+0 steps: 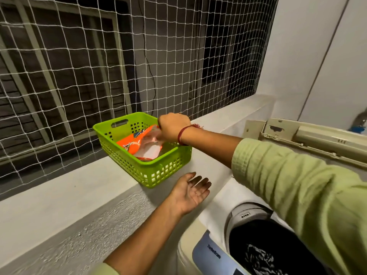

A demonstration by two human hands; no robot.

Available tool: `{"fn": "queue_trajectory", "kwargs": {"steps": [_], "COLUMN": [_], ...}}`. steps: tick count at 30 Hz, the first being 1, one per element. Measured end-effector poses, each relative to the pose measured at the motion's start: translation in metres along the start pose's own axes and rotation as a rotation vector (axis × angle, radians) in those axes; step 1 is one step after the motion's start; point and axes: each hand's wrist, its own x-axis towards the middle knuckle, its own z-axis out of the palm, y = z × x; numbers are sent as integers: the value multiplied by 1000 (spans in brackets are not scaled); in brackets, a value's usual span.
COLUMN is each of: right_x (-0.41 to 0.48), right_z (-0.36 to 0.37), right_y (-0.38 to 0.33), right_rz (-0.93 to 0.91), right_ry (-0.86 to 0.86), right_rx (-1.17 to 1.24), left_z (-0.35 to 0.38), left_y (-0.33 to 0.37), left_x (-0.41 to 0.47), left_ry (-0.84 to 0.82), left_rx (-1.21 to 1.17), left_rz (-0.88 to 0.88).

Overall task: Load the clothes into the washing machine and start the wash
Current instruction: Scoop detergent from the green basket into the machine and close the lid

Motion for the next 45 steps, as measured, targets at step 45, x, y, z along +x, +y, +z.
{"fn": "queue_trajectory", "kwargs": {"steps": [45], "right_x": [-356], "right_z": [184], "right_y": [286], "right_rz": [934], "right_ry": [-295], "right_rx": [-35], "left_z": [90], "left_y": [-191], "left_x": [250], "left_ry": [-598], "left_rx": [2422], "left_rz": [832]}}
